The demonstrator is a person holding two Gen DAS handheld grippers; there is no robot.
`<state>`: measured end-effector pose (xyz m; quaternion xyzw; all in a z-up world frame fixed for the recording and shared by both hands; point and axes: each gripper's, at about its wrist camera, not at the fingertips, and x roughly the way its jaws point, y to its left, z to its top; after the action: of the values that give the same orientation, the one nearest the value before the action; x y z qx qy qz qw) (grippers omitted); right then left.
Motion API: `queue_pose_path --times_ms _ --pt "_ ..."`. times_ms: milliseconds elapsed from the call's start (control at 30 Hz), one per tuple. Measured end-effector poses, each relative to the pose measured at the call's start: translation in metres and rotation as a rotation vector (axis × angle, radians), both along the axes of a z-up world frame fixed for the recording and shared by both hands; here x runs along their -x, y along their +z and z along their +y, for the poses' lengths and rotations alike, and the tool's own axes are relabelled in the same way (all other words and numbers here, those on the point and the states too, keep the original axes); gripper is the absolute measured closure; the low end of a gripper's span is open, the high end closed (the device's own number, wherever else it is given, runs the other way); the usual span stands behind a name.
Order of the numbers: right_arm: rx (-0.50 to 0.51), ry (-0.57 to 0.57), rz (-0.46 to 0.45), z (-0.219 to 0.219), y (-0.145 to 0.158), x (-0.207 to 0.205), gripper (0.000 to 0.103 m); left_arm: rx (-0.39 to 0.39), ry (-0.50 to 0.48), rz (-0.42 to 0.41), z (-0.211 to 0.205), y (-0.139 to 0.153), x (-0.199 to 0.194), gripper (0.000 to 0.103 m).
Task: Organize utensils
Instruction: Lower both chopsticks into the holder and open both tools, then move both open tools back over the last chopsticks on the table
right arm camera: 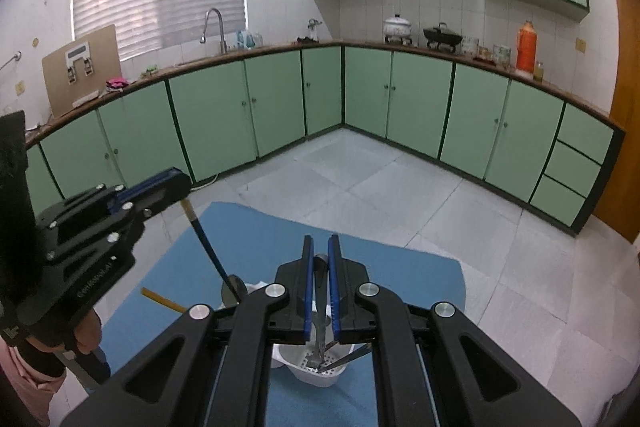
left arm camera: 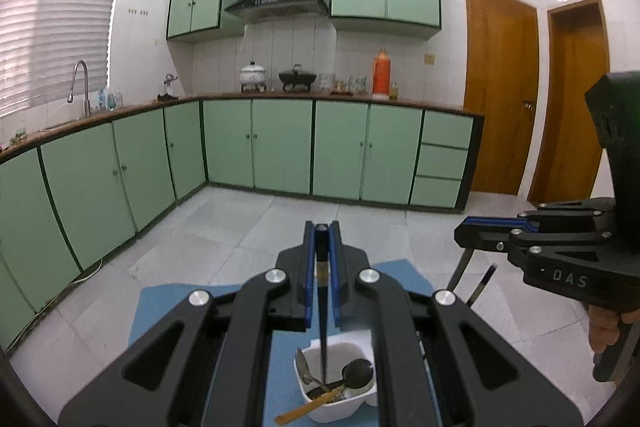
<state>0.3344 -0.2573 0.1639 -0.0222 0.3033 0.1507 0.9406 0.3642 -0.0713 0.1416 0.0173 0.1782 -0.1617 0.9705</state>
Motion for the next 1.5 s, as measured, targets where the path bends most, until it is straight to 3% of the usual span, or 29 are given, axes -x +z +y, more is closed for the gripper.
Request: queue_pose_path --times_ms 267,433,767,900,1167,1233,1500 --pt "0.005 -0.009 0.046 0.003 -0.033 -0.009 0.096 -0.034 0.009 0.056 -0.005 -0.03 -0.017 0.097" --pt "-0.001 -0.012 0.027 0.005 -0.036 -0.007 0.096 -0.045 0.016 0.088 -0.007 -0.042 -0.023 0.097" --pt "0.012 -0.024 0.017 0.006 -0.035 -0.006 0.096 -0.009 0.013 0.108 -0.006 -0.038 -0.018 0.094" --pt "0.029 -0.028 -0.007 0.006 -0.032 -0.002 0.095 0.019 0.02 0.087 -0.001 -0.028 -0.01 0.077" --pt "0.004 -0.059 -0.1 -0.001 -0.008 0.024 0.088 0.051 0.04 -0.005 0.004 -0.005 0.024 0.058" --pt "-0.008 -0.068 -0.137 -0.005 -0.001 0.038 0.083 0.061 0.05 -0.03 0.007 -0.002 0.038 0.049" --pt "-0.066 -0.111 -0.242 -0.025 0.0 0.101 0.07 0.061 0.101 -0.083 0.022 -0.012 0.092 0.037"
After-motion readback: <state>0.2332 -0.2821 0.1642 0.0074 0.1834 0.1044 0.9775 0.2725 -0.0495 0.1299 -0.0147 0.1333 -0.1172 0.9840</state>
